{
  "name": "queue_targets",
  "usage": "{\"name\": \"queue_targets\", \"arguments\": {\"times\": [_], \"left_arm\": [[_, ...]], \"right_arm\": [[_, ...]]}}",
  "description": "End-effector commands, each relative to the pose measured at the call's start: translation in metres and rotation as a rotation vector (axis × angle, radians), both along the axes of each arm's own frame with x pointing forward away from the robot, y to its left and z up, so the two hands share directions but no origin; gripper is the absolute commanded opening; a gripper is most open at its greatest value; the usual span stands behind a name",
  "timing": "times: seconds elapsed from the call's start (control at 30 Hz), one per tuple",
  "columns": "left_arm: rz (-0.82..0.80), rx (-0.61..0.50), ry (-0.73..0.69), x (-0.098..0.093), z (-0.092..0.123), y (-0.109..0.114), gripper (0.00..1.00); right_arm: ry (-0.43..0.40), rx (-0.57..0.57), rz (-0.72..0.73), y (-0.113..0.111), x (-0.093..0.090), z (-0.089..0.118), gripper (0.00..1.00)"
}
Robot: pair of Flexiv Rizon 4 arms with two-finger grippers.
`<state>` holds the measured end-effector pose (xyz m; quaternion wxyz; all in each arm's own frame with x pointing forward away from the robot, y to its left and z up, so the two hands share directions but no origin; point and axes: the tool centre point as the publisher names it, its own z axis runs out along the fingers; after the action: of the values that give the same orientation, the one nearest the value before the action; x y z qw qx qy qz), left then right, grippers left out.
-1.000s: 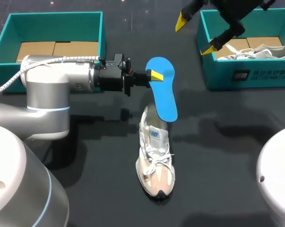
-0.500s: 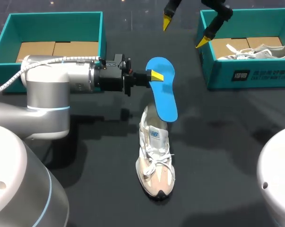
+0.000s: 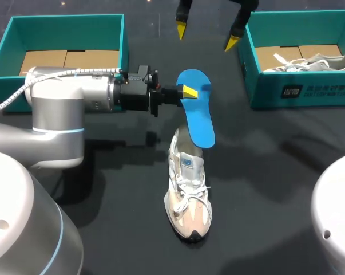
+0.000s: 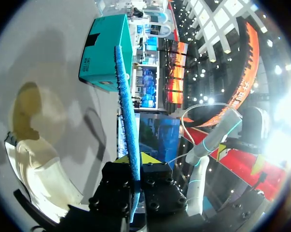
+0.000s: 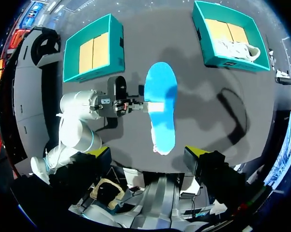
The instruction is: Take the shoe out of the shoebox, open the shoe tongue, remove and reinsert the insole, then place the shoe into the shoebox
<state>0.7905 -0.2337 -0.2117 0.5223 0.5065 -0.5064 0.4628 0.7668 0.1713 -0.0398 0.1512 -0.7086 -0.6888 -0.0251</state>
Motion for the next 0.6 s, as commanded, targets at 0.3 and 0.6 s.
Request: {"name": "queue_targets", "arguments": {"times": [0.3, 0.6], "left_arm": [[0.0, 0.0, -0.001, 0.0, -0.001, -0.001, 0.0], [0.0, 0.0, -0.001, 0.0, -0.001, -0.001, 0.0]], "right_arm": [[-0.091, -0.167, 0.02, 0.017, -0.002, -0.003, 1.0], [-0.159, -0.181, -0.022, 0.014, -0.003, -0.01, 1.0]]}}
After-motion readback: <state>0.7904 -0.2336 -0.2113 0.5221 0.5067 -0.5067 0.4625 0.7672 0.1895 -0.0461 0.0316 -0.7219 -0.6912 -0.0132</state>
